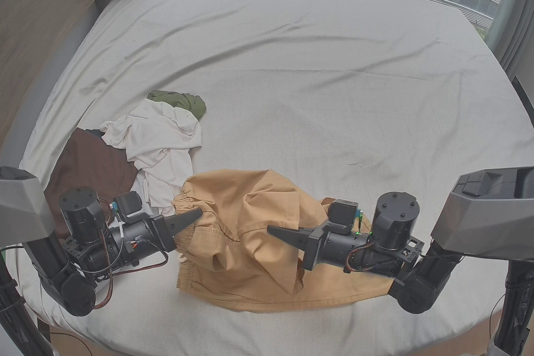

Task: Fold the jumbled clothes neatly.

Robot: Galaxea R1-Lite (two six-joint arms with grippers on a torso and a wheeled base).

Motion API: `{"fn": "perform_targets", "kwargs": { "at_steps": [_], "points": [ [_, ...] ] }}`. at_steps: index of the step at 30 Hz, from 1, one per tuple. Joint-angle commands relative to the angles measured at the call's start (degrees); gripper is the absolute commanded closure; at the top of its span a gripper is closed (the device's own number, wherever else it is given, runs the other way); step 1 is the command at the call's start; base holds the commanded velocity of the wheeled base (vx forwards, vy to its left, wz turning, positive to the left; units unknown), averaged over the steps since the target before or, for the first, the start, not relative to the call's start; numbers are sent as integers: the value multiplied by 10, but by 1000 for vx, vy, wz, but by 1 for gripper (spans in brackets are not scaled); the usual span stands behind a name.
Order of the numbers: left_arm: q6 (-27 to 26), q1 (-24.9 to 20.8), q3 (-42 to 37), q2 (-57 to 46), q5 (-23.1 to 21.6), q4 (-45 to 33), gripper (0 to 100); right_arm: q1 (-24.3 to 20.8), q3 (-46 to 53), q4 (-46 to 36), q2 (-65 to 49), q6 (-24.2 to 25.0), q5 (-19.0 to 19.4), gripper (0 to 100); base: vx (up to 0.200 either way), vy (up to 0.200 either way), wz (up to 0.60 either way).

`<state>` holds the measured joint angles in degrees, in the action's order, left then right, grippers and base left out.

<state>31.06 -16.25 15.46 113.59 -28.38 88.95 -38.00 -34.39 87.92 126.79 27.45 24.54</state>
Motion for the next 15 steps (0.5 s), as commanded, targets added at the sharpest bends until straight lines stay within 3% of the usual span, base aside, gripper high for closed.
{"fn": "perform_targets", "kwargs": {
  "at_steps": [1, 15],
  "points": [
    [1, 0, 1, -17, 0, 2, 100, 23, 42, 4, -55, 1, 2, 100, 0, 0, 0],
    [1, -1, 10, -60, 0, 2, 100, 111, 77, 3, -124, -23, 17, 100, 0, 0, 0]
  ]
}}
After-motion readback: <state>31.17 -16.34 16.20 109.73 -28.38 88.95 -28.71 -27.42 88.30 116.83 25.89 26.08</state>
